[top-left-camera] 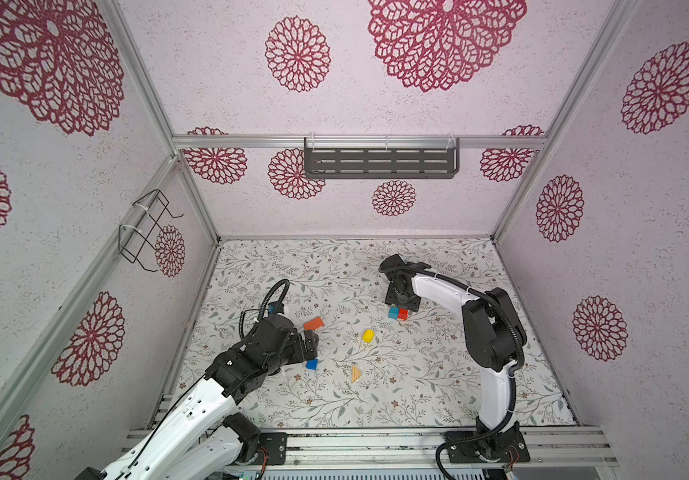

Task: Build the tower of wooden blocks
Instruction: 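Lower the light-blue bar onto the yellow cube and red block with the right gripper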

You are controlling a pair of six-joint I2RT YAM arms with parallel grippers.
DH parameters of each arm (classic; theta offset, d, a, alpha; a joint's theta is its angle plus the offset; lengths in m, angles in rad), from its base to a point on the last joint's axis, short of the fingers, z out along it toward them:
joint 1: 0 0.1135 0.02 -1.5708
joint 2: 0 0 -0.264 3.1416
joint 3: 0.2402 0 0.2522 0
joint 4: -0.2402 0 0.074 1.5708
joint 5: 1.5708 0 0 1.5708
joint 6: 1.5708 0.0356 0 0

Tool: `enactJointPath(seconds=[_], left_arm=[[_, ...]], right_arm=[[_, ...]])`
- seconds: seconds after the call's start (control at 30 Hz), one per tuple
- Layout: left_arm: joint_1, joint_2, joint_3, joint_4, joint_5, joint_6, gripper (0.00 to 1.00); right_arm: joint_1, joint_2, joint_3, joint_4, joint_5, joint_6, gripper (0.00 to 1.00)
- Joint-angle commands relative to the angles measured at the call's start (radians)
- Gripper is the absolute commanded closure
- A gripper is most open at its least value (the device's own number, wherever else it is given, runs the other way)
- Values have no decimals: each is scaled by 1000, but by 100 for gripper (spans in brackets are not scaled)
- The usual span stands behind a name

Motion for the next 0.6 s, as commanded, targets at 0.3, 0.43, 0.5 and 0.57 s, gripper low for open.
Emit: enactJointPath(seconds=[0.3, 0.43, 0.5, 0.57], left_arm=[[-4, 18, 4, 27, -9, 0, 3], [-4, 23, 5, 27, -9, 1, 3], [-4, 24, 7, 27, -9, 1, 3], [-4, 26, 9, 27, -10, 3, 3]], right_arm=[[-7, -11, 40, -36, 12, -31, 48], [-5, -14, 42, -37, 13, -33, 48], [-5, -21, 39, -31, 14, -34, 48], [-5, -26, 39, -28, 13, -34, 48]])
